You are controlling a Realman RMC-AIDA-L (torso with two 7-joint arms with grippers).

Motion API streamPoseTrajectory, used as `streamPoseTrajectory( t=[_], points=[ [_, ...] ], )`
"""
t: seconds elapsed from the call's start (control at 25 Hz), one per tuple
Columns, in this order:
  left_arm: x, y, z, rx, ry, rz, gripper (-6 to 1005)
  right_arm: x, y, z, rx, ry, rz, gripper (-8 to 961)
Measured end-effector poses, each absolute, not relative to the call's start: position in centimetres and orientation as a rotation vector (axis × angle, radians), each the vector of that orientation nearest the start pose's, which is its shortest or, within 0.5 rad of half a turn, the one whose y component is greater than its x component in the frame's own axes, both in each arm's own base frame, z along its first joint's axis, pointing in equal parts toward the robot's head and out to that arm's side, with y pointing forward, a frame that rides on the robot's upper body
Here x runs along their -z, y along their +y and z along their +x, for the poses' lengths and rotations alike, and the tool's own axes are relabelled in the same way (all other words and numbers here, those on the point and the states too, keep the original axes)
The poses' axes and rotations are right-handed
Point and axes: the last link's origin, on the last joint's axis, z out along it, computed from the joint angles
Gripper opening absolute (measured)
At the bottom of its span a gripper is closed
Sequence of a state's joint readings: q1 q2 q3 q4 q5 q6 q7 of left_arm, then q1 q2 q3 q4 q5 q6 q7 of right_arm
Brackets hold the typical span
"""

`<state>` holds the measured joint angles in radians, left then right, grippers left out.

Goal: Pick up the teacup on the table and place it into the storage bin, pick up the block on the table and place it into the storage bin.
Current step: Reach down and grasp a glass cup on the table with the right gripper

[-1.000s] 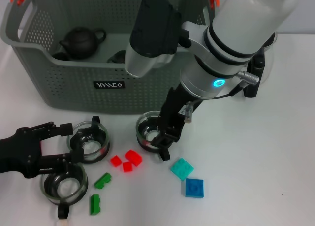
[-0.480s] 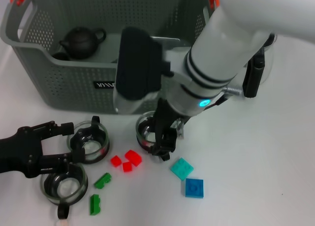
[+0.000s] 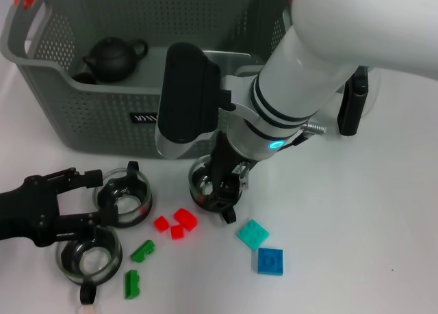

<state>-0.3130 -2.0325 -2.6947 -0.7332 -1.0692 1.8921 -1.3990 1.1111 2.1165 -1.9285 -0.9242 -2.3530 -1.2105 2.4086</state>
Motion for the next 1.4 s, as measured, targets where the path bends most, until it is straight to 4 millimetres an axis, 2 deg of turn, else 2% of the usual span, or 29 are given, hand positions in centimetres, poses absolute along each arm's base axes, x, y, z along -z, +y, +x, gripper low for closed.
streamPoseTrajectory(
  t=[0.84,1.4],
  points=[
    [-5.5,24.5,-32.0,0.854,-0.813,-2.63,904,13.8,35.3,5.9,0.691,0.012,-2.966,484],
    [-5.2,24.6,-31.9,0.857,-0.808,-2.628,905,14.1,35.7,7.1,0.696,0.068,-2.955,486]
  ],
)
